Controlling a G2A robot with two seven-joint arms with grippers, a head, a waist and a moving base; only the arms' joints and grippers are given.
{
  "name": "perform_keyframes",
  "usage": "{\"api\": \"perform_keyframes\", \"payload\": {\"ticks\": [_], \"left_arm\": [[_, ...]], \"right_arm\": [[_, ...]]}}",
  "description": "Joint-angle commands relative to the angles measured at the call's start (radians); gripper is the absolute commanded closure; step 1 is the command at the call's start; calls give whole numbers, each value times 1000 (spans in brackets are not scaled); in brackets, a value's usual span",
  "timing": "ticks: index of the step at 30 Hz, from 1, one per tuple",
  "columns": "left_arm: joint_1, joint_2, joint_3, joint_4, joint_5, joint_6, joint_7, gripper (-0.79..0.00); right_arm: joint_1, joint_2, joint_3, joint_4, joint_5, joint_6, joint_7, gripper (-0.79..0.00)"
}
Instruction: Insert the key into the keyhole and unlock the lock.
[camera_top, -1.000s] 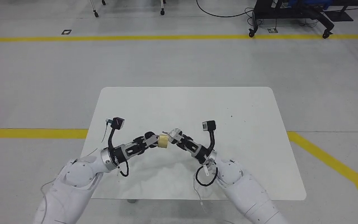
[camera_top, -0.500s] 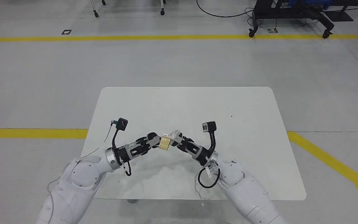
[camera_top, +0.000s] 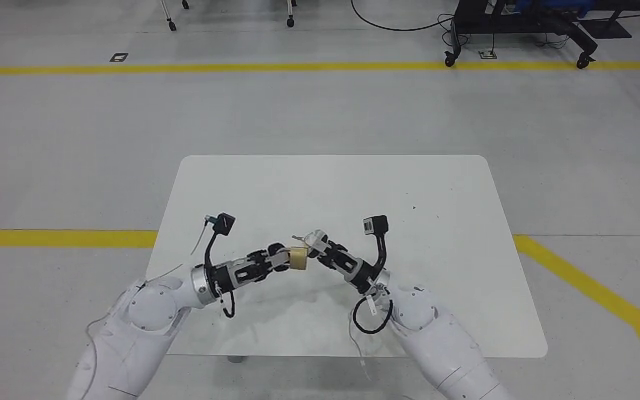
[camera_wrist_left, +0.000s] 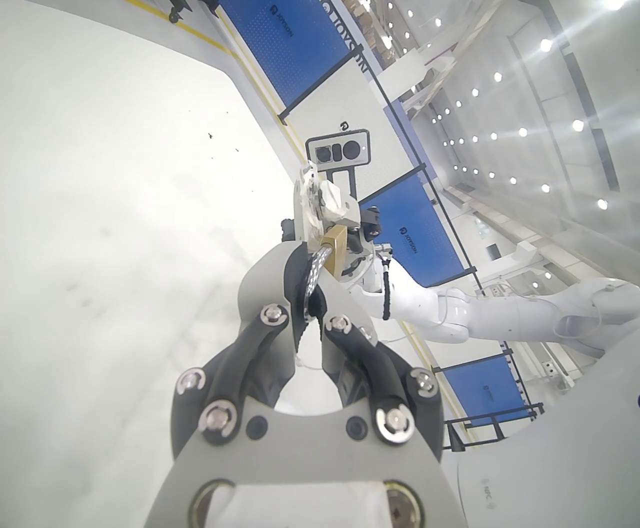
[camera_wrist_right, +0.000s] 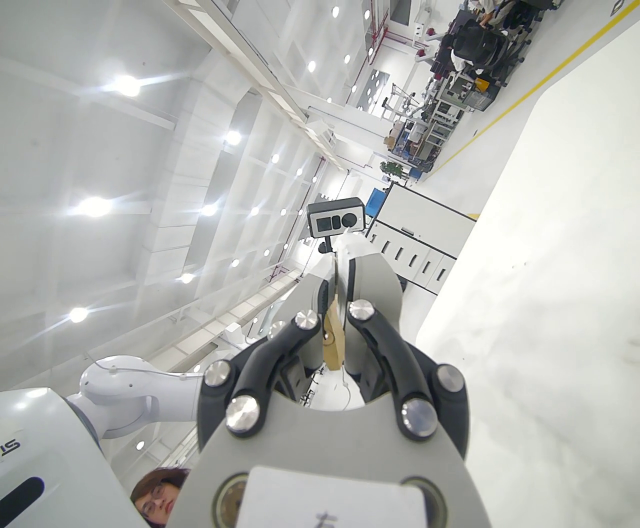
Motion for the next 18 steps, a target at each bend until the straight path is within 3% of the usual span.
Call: {"api": "perform_keyframes", "payload": {"ticks": [1, 18], "left_arm": [[-3, 0, -2, 6, 14, 8, 15, 0], [-8, -18, 44, 2, 64, 58, 127, 0]], "right_arm": [[-2, -1, 0, -3, -3, -1, 4, 0], [-94, 11, 22, -121, -36, -72, 125, 0]]}}
